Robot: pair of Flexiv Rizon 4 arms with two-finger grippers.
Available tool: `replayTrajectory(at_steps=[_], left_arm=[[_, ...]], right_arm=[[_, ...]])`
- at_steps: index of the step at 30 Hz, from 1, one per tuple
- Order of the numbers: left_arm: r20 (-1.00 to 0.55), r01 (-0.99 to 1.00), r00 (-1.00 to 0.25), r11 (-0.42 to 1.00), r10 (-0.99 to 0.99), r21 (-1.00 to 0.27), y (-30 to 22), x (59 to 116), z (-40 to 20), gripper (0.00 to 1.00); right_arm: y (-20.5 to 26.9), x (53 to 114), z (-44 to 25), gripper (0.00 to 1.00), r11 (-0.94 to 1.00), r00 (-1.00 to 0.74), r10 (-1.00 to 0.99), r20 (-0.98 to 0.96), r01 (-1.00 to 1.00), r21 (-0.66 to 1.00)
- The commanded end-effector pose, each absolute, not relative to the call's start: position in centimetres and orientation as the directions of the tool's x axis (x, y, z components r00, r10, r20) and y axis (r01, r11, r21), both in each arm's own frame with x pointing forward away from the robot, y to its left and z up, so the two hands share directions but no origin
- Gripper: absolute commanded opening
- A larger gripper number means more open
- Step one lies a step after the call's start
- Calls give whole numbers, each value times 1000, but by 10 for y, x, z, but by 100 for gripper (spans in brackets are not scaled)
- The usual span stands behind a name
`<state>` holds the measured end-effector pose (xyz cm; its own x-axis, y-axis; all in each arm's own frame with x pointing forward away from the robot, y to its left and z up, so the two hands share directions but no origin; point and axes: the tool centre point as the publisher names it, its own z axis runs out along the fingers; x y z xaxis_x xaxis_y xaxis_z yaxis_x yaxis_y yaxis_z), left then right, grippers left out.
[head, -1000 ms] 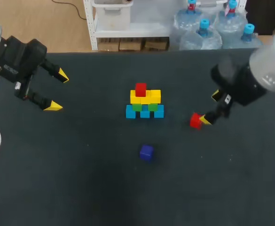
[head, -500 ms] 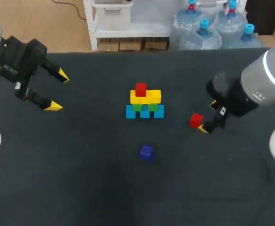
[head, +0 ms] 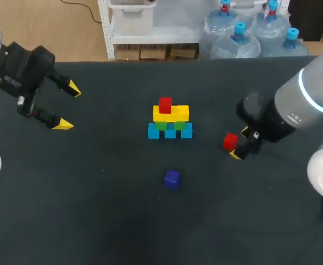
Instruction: Place the blue cubes, place green cubes on the blue cubes, place the yellow cubes on the green cubes, then place the red cubes on the yellow cubes, and place purple cube on the red cubes.
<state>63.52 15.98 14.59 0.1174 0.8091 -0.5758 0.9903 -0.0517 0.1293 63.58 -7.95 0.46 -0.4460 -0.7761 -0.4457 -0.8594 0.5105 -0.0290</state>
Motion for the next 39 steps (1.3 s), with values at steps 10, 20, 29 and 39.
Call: replayTrajectory(at_steps=[10, 20, 29, 39], left_arm=[[-578, 990, 121, -53, 807, 133, 161, 635, 145, 100], [-578, 990, 121, -53, 807, 133, 161, 635, 145, 100], [-578, 990, 121, -53, 807, 133, 161, 635, 145, 100], [-578, 990, 121, -53, 807, 133, 161, 635, 145, 100]], right_arm=[[-76, 648, -4, 77, 503, -442, -779, -444, -864, -22], [-76, 652, -9, 63, 507, -449, -777, -441, -862, -16], [-75, 654, -10, 32, 501, -444, -781, -439, -865, -15], [-75, 653, -8, 0, 495, -438, -785, -438, -868, -20]])
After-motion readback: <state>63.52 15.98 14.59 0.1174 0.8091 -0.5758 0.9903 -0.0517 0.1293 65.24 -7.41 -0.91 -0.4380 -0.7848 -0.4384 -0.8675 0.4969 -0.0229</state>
